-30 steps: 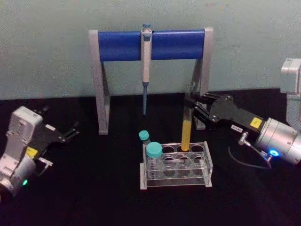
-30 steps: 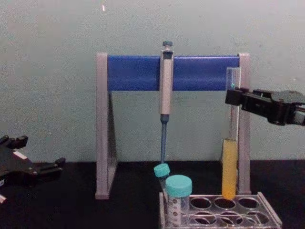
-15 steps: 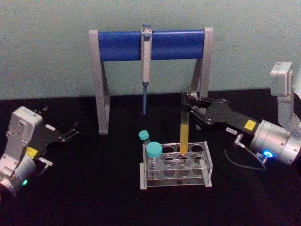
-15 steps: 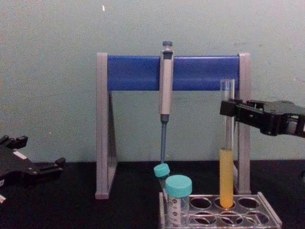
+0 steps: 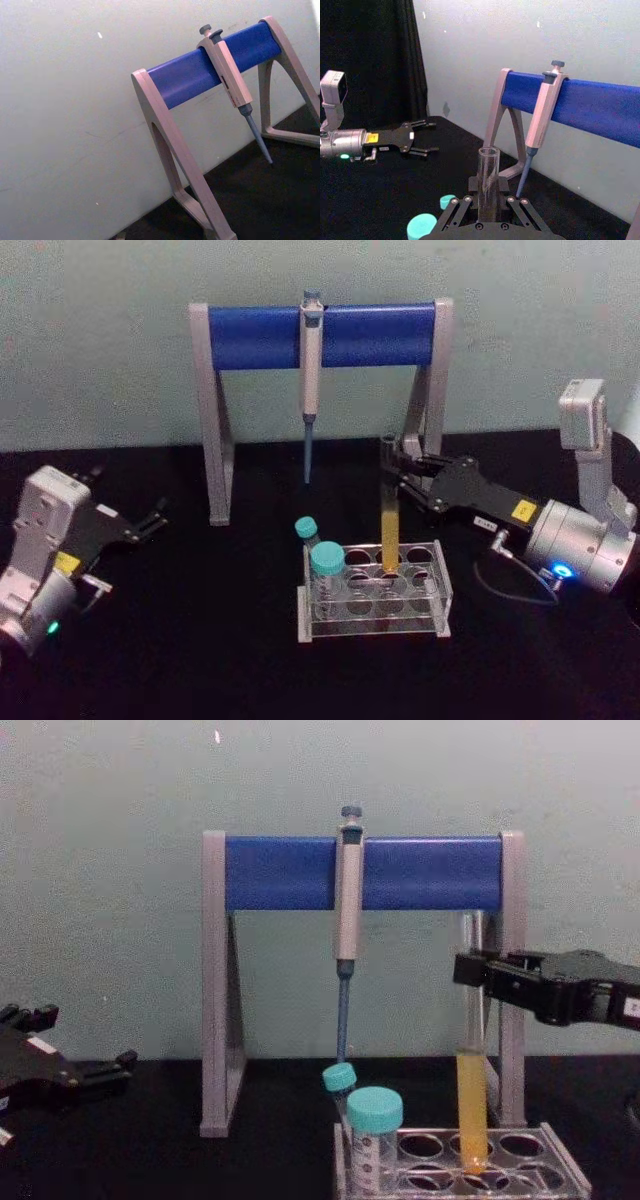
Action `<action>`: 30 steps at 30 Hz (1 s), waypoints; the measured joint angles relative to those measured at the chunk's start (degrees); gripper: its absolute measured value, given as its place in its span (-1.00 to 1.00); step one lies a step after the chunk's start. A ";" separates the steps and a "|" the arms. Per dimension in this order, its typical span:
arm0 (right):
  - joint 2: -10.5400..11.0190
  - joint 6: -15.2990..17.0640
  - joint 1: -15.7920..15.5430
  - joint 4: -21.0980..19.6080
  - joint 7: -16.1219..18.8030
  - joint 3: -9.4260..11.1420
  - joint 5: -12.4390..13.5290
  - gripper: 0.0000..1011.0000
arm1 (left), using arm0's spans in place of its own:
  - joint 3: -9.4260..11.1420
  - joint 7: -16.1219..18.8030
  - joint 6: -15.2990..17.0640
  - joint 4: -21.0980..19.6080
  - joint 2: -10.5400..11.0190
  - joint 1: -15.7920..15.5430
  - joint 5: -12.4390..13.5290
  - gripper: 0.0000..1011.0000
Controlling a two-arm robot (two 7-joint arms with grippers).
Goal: Pick up the test tube from the test tube rack, shake it, then place it back into the test tube rack.
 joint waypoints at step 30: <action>-0.97 0.51 0.72 3.23 1.09 -1.44 -1.62 -0.55 | 0.00 0.00 0.00 0.00 0.00 0.00 0.00 0.98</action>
